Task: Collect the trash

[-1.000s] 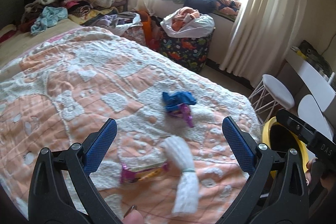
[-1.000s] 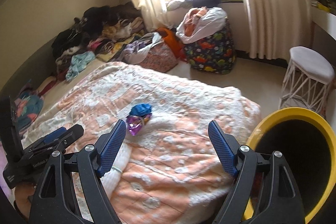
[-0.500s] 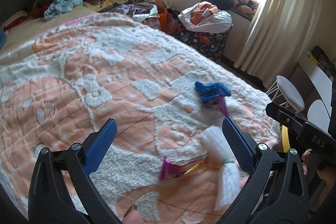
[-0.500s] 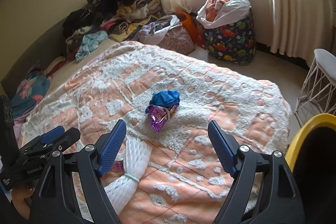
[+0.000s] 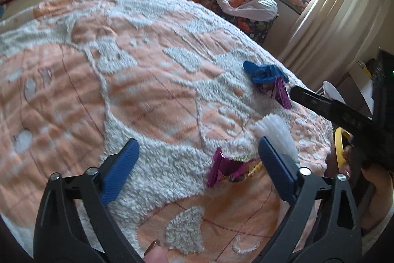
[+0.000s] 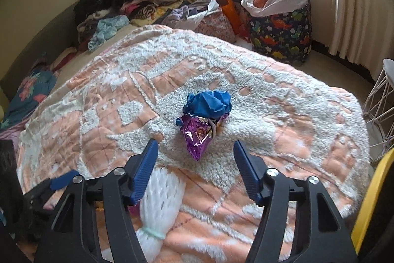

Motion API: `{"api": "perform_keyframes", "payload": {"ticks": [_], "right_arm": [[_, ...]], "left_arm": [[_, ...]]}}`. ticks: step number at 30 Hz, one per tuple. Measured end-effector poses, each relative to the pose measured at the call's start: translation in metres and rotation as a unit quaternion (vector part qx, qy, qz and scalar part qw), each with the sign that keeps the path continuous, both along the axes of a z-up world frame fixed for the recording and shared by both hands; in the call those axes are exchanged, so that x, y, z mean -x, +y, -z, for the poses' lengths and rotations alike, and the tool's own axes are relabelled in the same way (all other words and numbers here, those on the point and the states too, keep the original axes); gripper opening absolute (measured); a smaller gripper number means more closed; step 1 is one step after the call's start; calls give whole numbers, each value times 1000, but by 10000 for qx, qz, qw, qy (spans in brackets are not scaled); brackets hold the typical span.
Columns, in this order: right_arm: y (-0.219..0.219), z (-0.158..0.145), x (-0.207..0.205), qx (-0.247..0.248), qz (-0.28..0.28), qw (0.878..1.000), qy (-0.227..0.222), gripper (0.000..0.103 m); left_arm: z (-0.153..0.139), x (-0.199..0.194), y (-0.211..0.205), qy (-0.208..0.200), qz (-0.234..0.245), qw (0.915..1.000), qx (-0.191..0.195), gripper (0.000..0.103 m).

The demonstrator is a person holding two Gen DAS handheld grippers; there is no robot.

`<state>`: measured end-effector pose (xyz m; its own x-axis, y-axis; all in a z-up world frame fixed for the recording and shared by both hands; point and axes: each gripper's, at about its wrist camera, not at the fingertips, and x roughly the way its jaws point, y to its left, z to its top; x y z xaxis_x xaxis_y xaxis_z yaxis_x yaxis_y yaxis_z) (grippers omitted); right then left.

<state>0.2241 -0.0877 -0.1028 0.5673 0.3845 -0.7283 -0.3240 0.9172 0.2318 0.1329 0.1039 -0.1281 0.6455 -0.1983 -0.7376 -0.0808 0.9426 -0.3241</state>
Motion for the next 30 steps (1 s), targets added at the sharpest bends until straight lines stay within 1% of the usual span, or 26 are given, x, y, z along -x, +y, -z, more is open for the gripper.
{"api": "perform_keyframes", "payload": {"ticks": [3, 4, 5, 6, 9, 11, 13, 15, 17, 20, 22, 23, 24, 26, 30], "right_arm": [[4, 10, -12, 126, -2, 9999, 101, 46], [5, 14, -15, 186, -2, 9997, 144, 37], [4, 17, -18, 182, -23, 9996, 210, 25], [2, 19, -19, 149, -32, 9996, 257, 21], [-6, 17, -13, 55, -27, 9998, 184, 21], [-12, 12, -6, -25, -44, 9999, 164, 21], [-18, 7, 1, -100, -28, 9999, 133, 21], [-24, 2, 8, -163, -11, 9998, 115, 21], [-31, -2, 16, -206, 17, 9997, 105, 20], [-41, -7, 28, -267, 85, 9996, 95, 20], [-47, -8, 36, -260, 142, 9995, 99, 20], [-51, -9, 40, -268, 176, 9994, 97, 19], [-55, -10, 44, -253, 228, 9994, 103, 19], [-62, -14, 49, -252, 323, 9991, 83, 19], [-80, -30, 59, -444, 421, 9981, -15, 18]], "left_arm": [[5, 1, -7, 39, 102, 9999, 7, 78], [5, 0, -8, 42, 123, 9999, -11, 77], [6, 0, -10, 42, 148, 9999, -14, 75], [6, 0, -12, 31, 177, 9998, 4, 70], [5, -1, -19, 18, 259, 9997, -39, 66], [4, 0, -23, -1, 294, 9995, -62, 60], [3, -3, -25, -3, 321, 9995, -37, 58], [2, -2, -29, -12, 385, 9993, -20, 48], [1, -3, -33, -17, 515, 9987, -5, 44], [-1, -1, -41, -24, 644, 9979, -36, 33], [-2, -1, -46, -27, 697, 9976, 4, 28], [-3, -1, -48, -37, 744, 9972, -26, 23], [-5, 0, -51, -63, 778, 9969, -73, 20], [-11, 1, -54, -141, 818, 9965, -133, 19], [-25, 0, -54, -333, 799, 9961, -156, 18]]}}
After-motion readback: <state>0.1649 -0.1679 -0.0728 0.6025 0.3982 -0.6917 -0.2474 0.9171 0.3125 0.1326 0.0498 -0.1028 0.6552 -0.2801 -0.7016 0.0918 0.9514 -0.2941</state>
